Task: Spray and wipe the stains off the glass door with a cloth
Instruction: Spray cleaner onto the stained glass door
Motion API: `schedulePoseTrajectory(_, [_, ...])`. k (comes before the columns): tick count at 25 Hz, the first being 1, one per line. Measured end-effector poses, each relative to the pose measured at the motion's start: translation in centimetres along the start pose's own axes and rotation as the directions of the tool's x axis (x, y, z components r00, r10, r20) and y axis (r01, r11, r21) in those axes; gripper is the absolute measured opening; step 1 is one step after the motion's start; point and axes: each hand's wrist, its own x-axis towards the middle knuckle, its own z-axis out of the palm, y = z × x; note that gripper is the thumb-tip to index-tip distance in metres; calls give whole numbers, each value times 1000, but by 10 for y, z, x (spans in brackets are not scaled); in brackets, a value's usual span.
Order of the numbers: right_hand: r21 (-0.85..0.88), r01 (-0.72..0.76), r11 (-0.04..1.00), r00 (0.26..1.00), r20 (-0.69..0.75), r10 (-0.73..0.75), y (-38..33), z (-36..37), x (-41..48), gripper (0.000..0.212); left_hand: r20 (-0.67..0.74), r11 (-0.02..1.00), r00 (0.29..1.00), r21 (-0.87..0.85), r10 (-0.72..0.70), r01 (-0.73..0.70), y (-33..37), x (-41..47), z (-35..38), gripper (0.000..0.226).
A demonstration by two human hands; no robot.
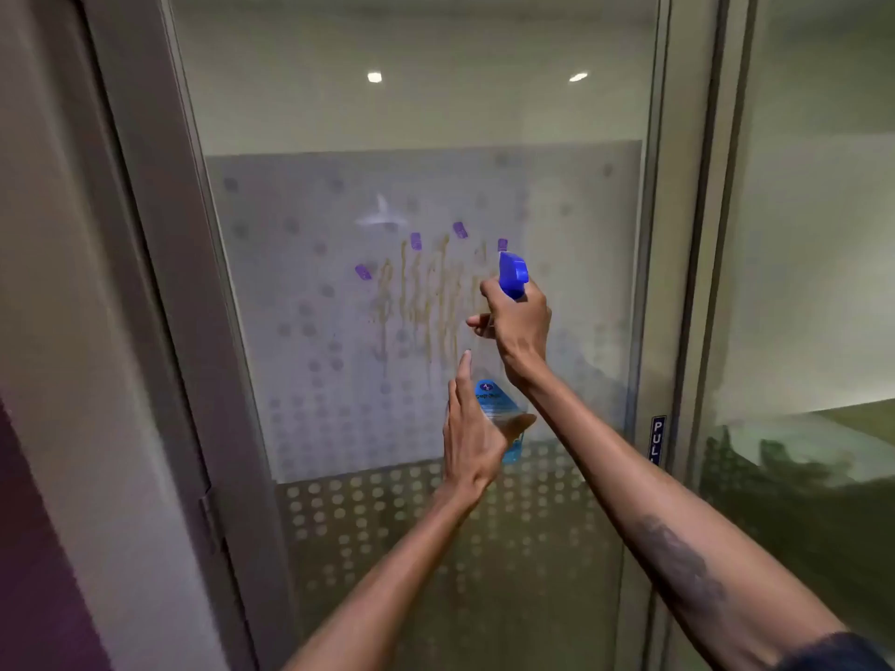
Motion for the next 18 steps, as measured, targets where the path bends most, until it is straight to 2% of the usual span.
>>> schedulePoseTrajectory(3, [-57,10,998,998,-61,-13,5,1,9,16,29,1000,999,10,-14,14,0,9,6,127])
schedulePoseTrajectory(6, [-111,-12,994,990,-138,-4,9,-6,20,31,63,1000,998,21,-22,20,5,13,17,126])
schedulePoseTrajectory(9, [-143,-18,990,989,-150,-4,11,-13,30,29,64,999,997,14,-37,37,12,17,29,125])
schedulePoseTrajectory(14, [-34,-3,999,999,-38,2,7,-14,45,17,24,999,998,10,-52,52,18,30,33,135])
schedulePoseTrajectory(16, [-12,13,1000,1000,10,-13,4,-8,50,25,-12,999,999,7,-47,47,19,34,30,135])
schedulePoseTrajectory(18, [-15,42,999,998,37,-41,-1,1,52,25,-49,999,998,-1,-45,45,21,38,26,134])
